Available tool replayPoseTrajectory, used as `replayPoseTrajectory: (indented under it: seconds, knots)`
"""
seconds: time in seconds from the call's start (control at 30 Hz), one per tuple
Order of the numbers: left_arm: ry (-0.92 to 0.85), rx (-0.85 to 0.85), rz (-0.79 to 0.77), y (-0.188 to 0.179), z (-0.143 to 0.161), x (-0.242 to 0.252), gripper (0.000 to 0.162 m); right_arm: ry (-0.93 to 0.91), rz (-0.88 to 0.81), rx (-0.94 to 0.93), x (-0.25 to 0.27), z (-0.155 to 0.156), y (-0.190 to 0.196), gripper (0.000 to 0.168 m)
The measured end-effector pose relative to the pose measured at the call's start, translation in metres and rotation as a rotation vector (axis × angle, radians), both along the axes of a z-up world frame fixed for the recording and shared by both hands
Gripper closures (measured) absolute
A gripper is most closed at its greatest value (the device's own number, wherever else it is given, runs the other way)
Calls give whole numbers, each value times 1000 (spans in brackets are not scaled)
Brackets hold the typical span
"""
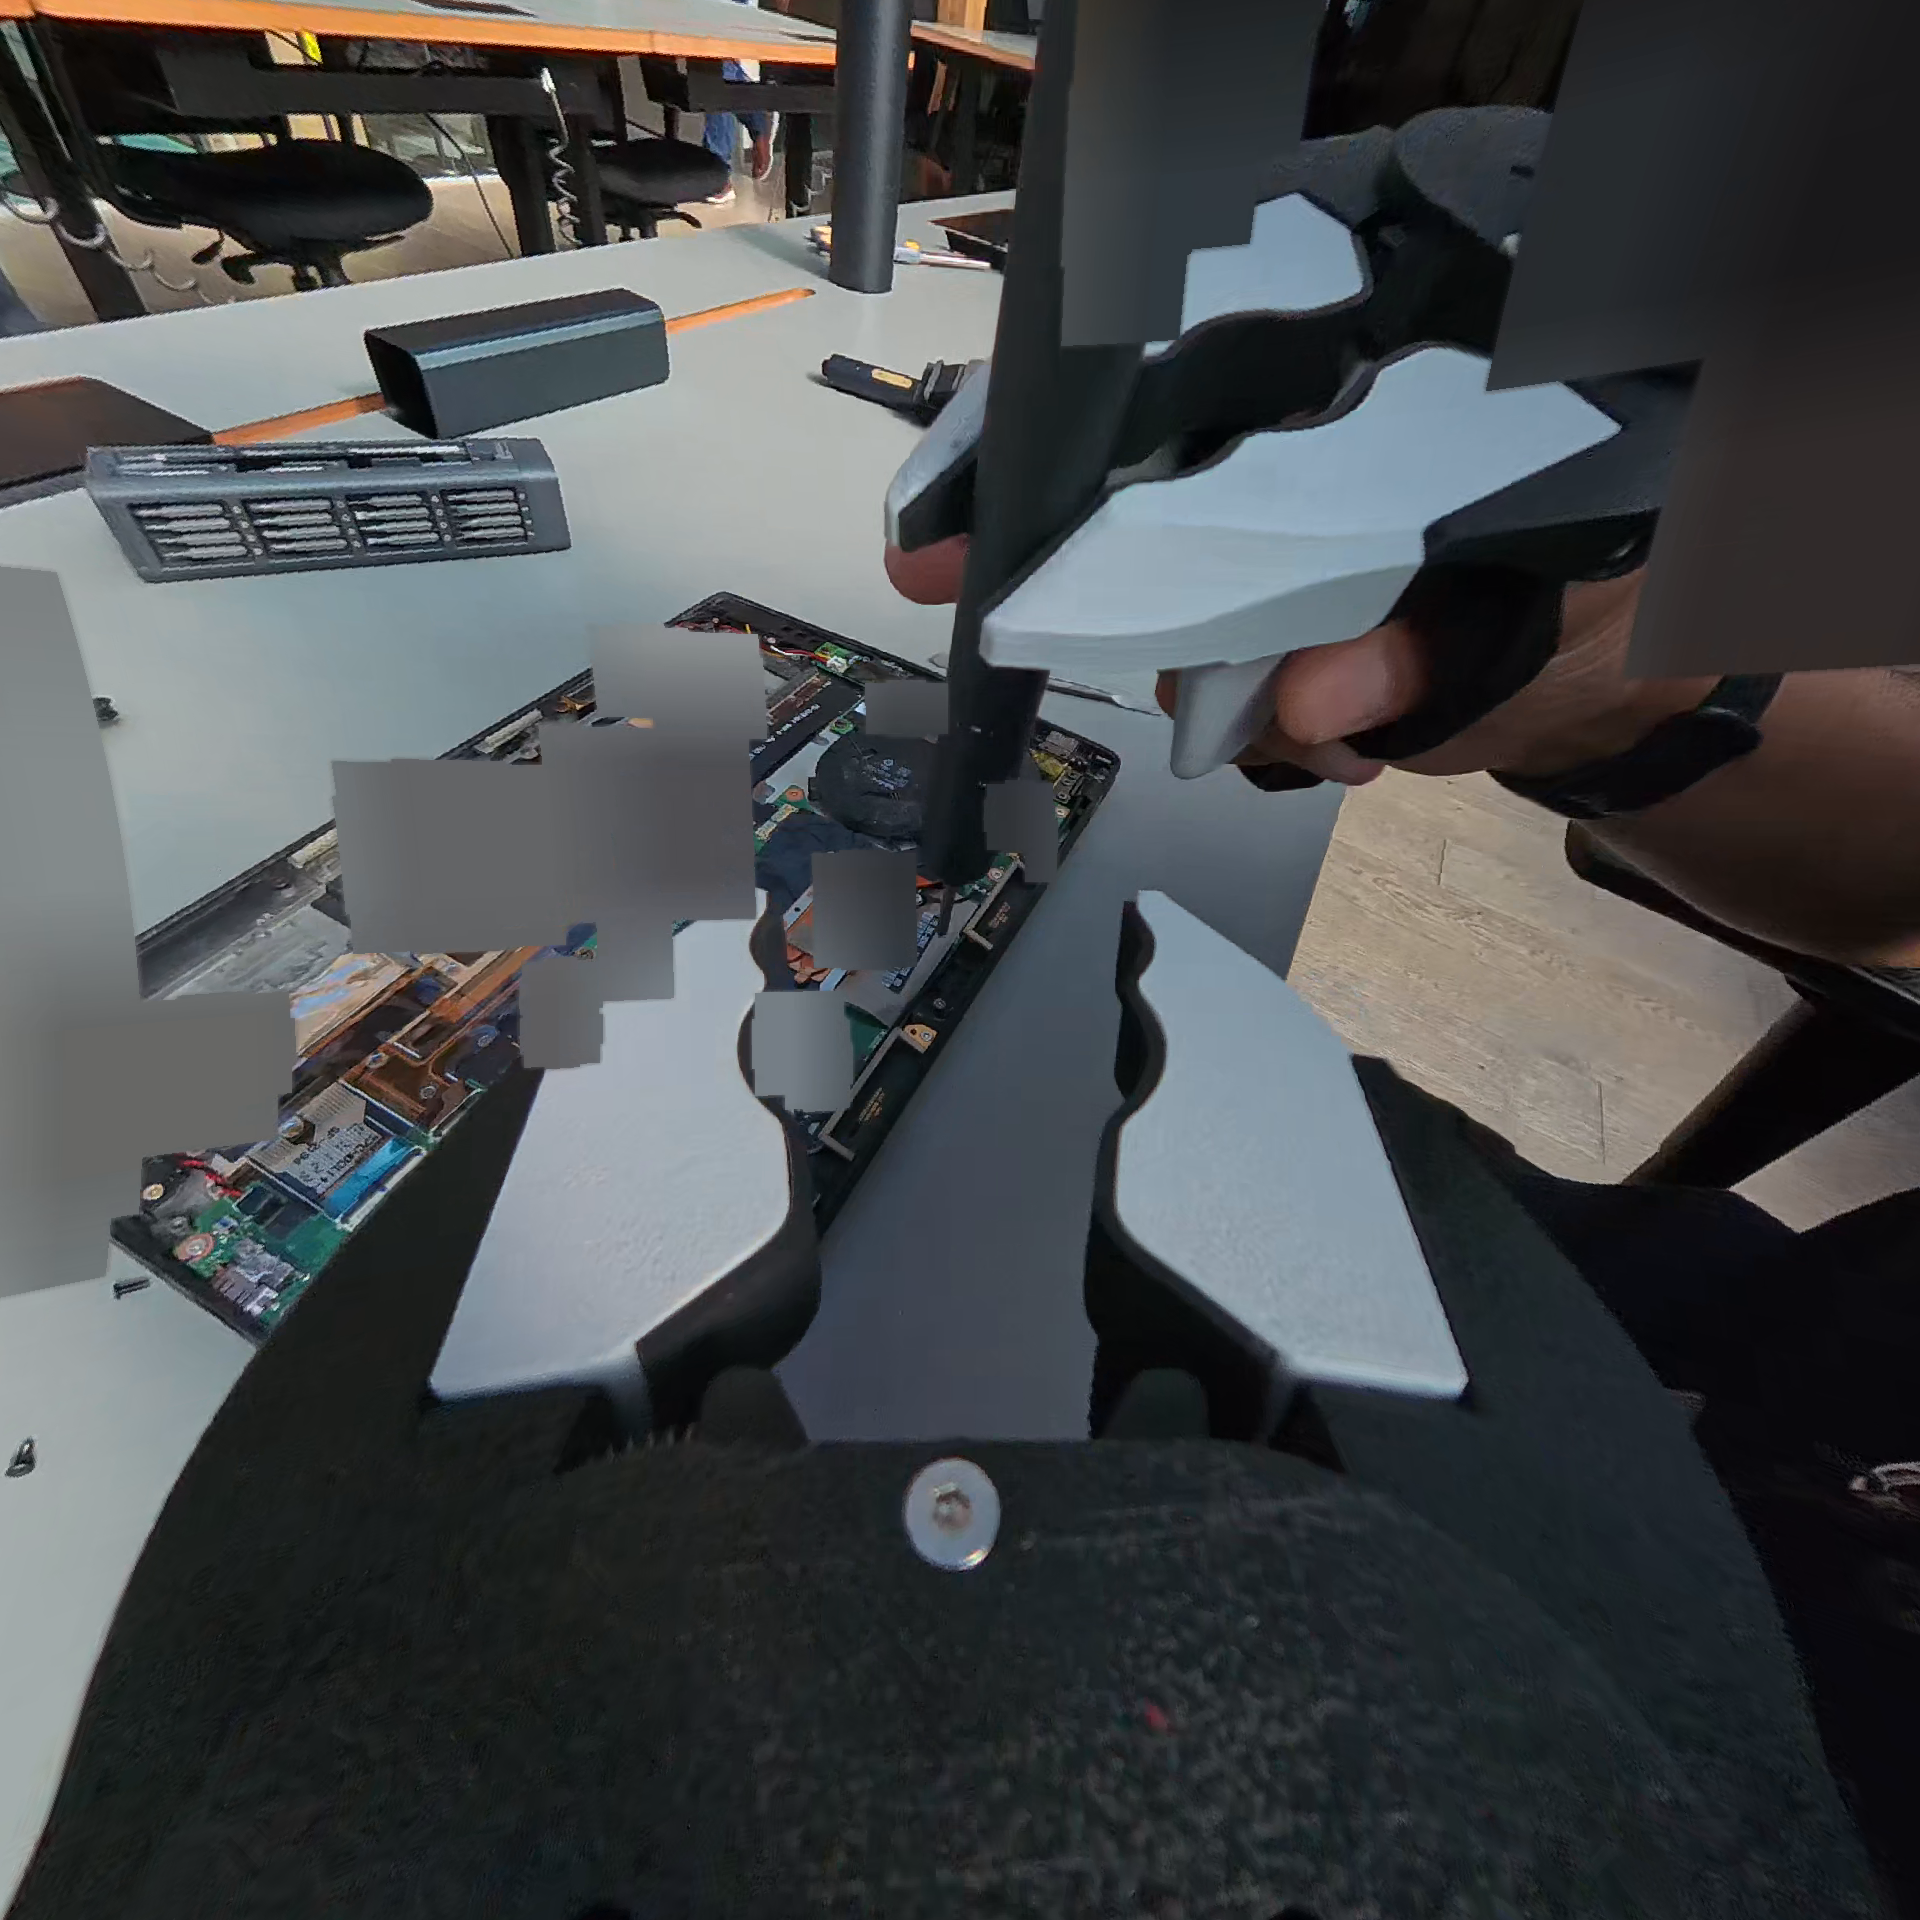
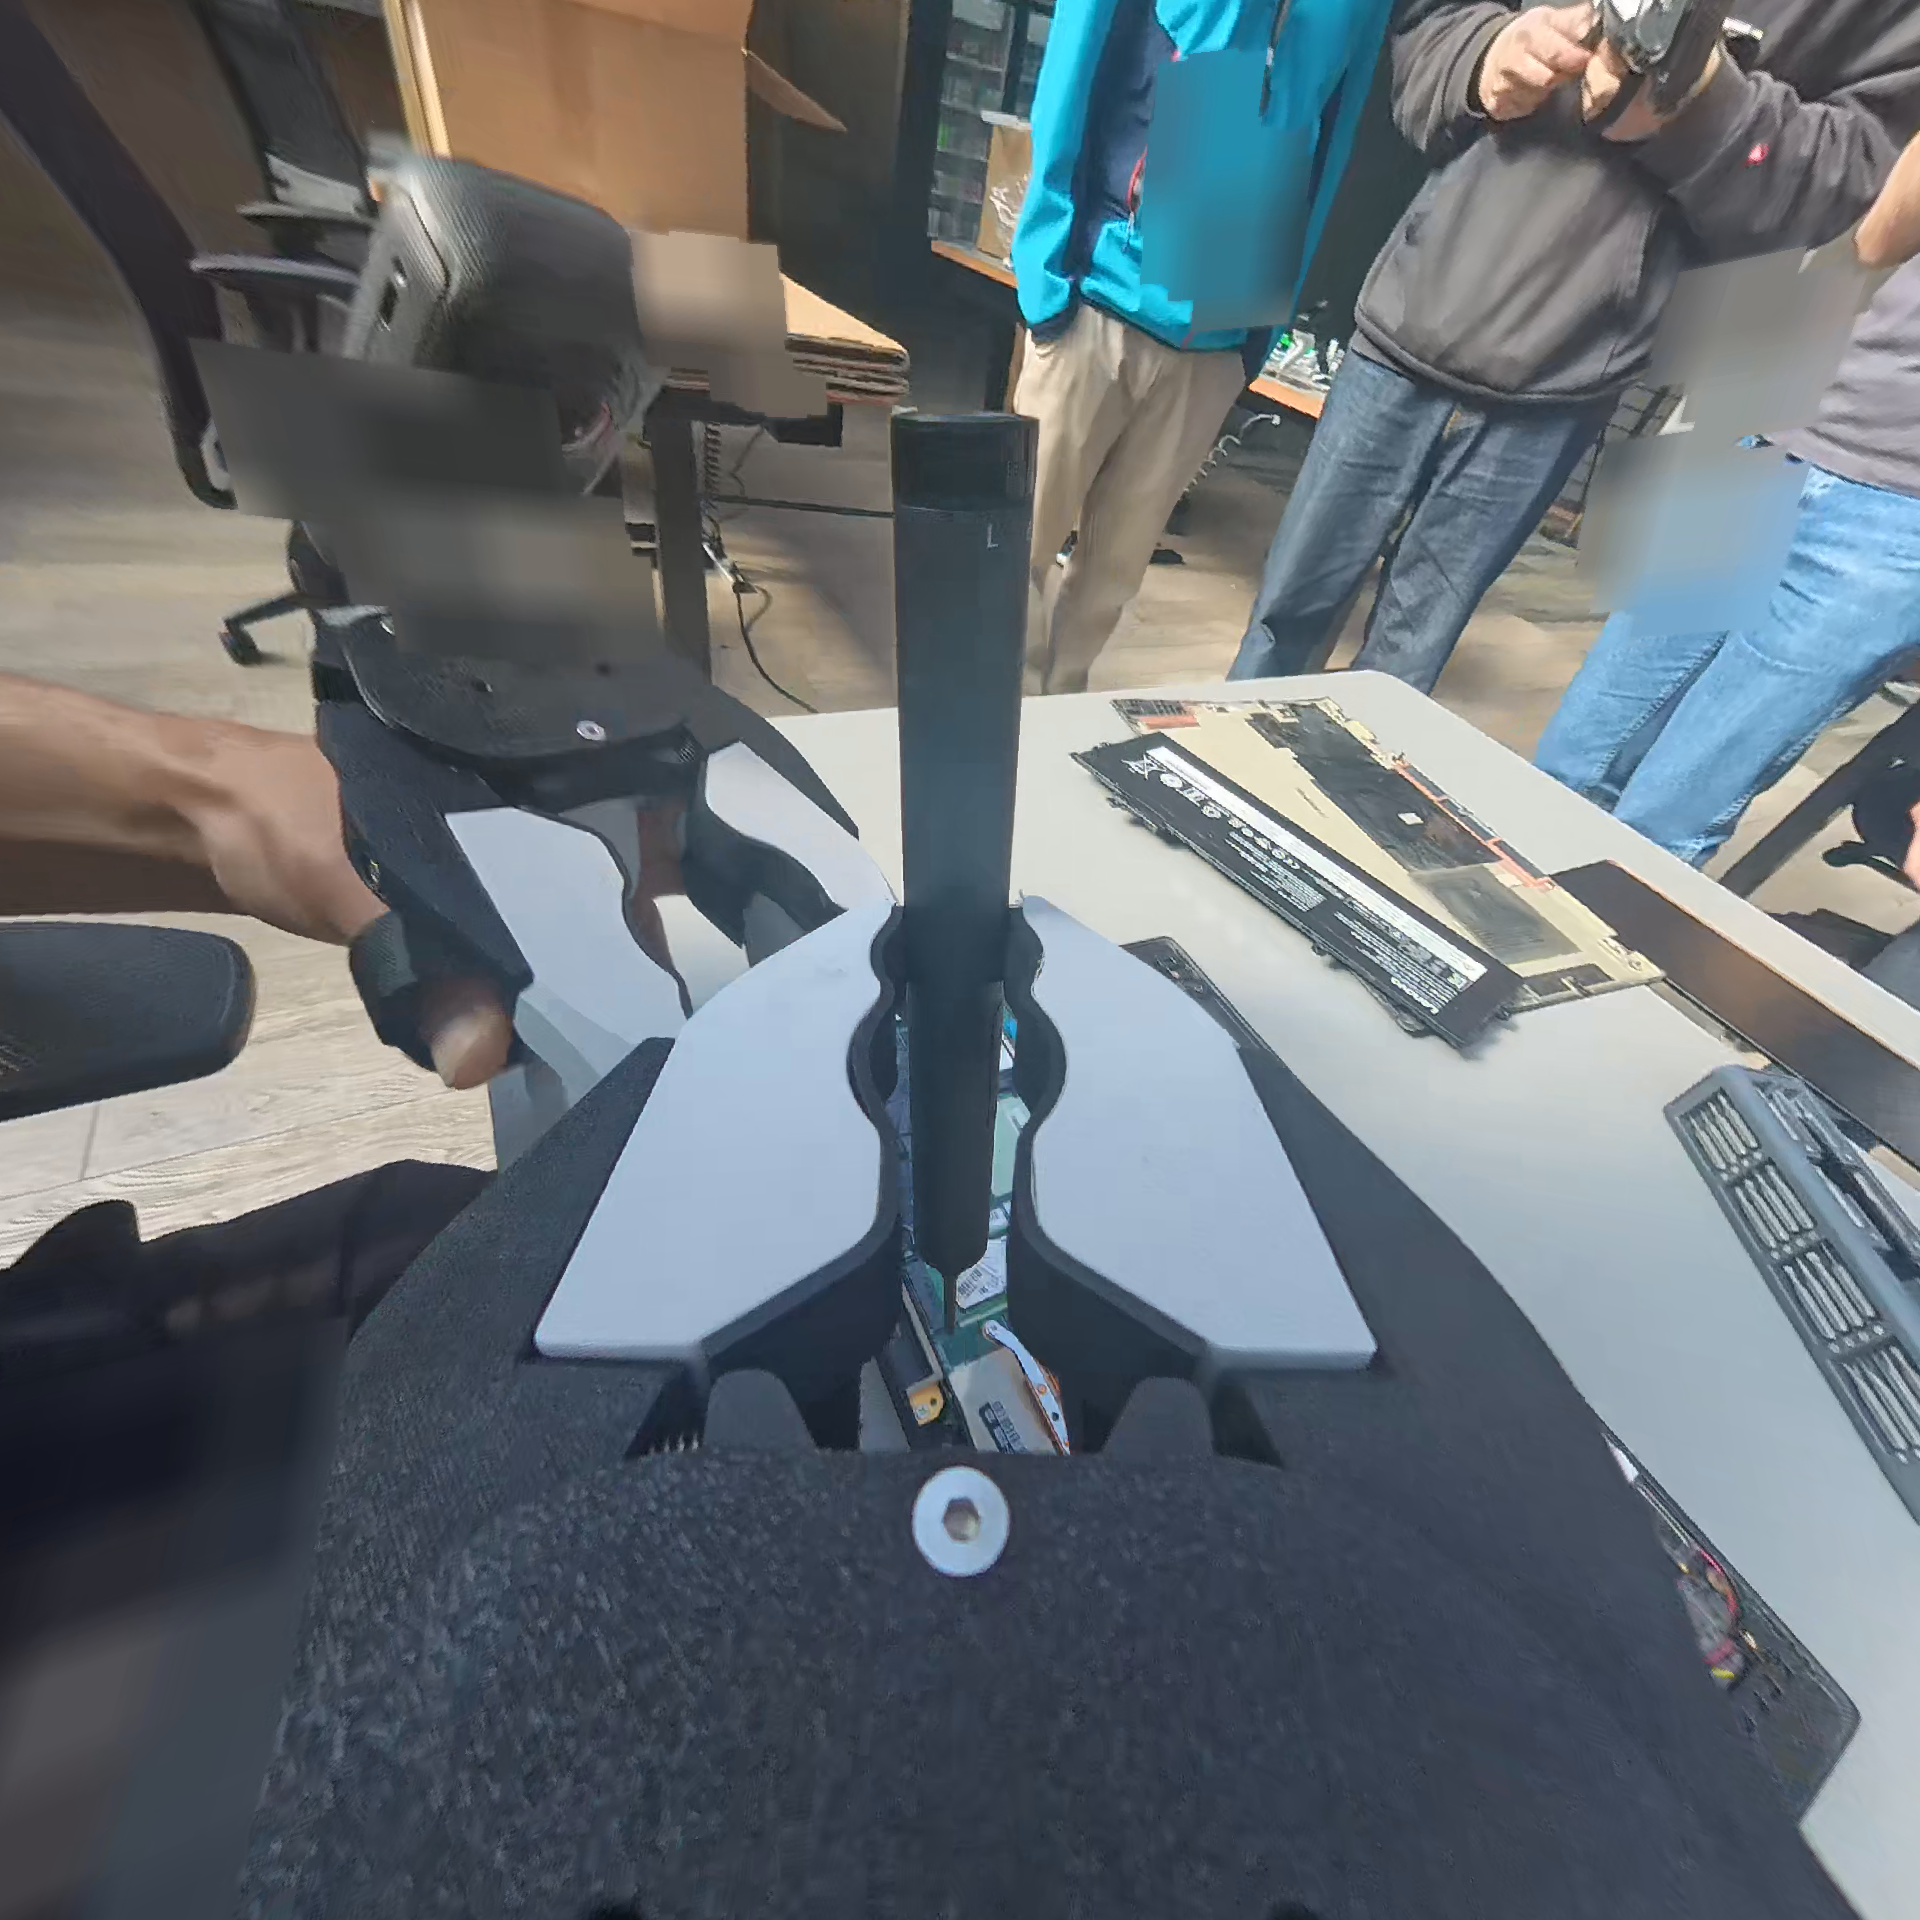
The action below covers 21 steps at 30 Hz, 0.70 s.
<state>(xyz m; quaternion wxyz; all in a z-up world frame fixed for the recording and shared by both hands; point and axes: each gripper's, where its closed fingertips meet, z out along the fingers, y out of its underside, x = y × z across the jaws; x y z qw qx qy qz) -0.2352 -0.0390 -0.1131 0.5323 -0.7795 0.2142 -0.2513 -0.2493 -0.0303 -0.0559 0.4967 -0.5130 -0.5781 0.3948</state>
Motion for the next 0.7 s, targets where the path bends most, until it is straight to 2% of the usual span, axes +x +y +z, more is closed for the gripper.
replayPoseTrajectory:
  seconds: [0.13,0.23,0.37,0.63,0.7]
  knots:
    - [12,96,-45,6,9,8,115,27,65,10,-8,14,-16,151]
    - [26,160,-53,9,15,8,130,43,112,21,-11,18,-28,151]
    - [19,207,-98,5,18,13,142,72,147,9,-11,19,-32,151]
    - [59,253,-143,1,15,15,144,72,137,-26,-12,17,-32,151]
    - [66,278,-141,2,16,12,144,58,122,-56,-14,16,-30,146]
